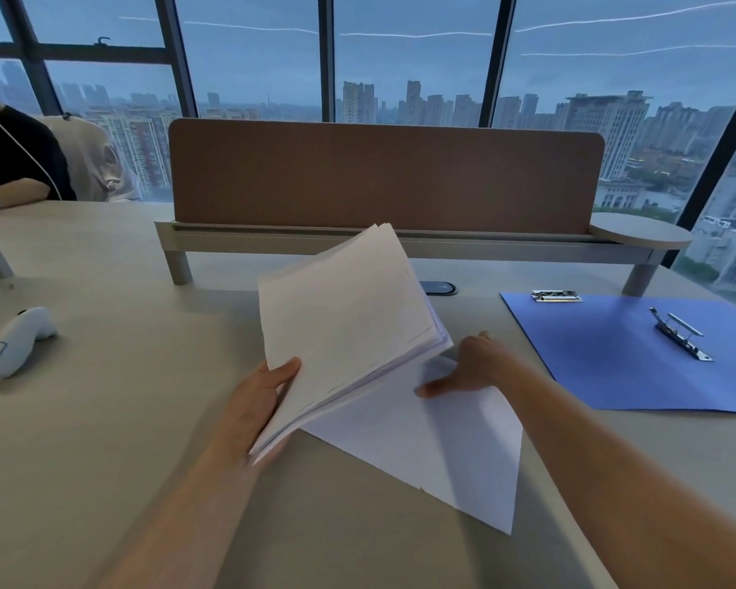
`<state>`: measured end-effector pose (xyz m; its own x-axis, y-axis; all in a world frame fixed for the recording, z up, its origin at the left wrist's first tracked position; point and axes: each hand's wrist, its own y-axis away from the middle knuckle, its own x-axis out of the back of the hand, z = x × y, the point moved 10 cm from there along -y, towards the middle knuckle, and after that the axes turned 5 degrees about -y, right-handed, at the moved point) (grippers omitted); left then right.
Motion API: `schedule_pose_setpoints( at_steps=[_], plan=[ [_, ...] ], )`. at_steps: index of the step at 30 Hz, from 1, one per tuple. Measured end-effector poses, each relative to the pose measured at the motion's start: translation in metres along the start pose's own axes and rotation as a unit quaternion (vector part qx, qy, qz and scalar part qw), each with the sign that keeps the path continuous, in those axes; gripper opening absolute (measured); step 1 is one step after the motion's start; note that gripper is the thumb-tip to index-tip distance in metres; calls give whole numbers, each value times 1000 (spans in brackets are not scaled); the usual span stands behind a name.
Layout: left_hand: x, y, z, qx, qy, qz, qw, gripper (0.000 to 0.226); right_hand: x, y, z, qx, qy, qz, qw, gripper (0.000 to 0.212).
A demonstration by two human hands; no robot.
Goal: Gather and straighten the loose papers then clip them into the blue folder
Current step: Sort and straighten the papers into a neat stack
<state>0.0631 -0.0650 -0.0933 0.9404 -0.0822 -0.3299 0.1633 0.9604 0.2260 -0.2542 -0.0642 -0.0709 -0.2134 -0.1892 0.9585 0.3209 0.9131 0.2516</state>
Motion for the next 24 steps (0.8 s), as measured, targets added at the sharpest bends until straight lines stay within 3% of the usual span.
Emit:
schedule_pose_setpoints(
  at_steps=[6,9,11,13,18,21,24],
  plan=[
    [7,0,1,-13,-31,30,999,30,10,23,-1,1,-79,0,997,96],
    [7,0,4,-20,-66,38,997,30,9,33,2,30,-143,-10,989,37],
    [4,1,4,-24,-87,38,995,24,1,41,7,47,-224,-20,973,16],
    [1,1,5,-36,-125,43,991,14,-15,51,18,36,-344,-35,938,20],
    [-9,4,6,-70,-197,54,976,11,-36,71,21,6,-620,-29,784,19],
    [-17,8,6,-89,-245,48,964,11,-48,78,15,-29,-667,-69,741,27],
    [-19,10,6,-89,-263,47,960,13,-51,82,10,-35,-678,-91,729,32]
  ],
)
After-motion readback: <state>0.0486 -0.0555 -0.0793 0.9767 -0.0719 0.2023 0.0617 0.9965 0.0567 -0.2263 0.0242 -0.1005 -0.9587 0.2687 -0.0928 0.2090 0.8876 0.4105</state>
